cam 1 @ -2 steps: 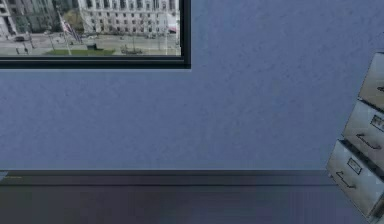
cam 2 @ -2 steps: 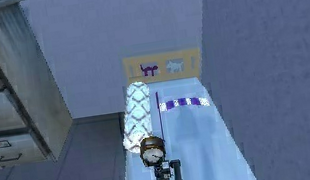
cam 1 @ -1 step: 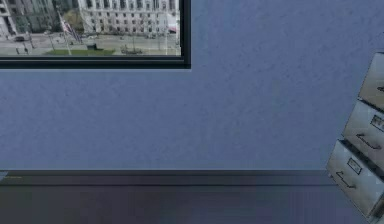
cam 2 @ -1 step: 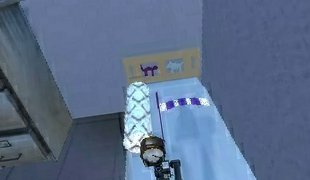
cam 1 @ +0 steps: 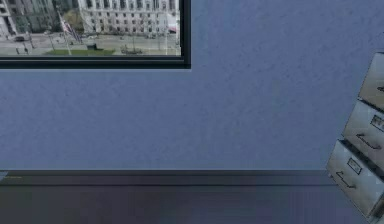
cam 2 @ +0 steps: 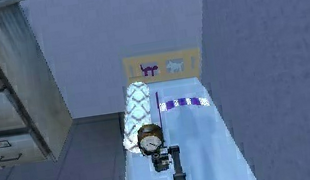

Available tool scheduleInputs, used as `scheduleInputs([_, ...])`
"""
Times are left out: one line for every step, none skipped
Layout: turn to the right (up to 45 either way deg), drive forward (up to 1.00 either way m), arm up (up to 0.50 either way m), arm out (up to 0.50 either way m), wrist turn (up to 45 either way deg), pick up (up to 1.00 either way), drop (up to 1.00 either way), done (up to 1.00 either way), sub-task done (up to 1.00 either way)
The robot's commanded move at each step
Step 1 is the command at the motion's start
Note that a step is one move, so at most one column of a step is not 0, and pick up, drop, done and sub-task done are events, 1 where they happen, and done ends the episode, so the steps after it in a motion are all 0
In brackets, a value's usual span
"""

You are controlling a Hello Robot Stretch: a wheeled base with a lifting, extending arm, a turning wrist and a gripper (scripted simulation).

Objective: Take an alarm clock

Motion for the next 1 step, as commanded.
scheduleInputs([0.0,0.00,0.00,0.00,0.0,0.00,0.00,1.00,0.00])
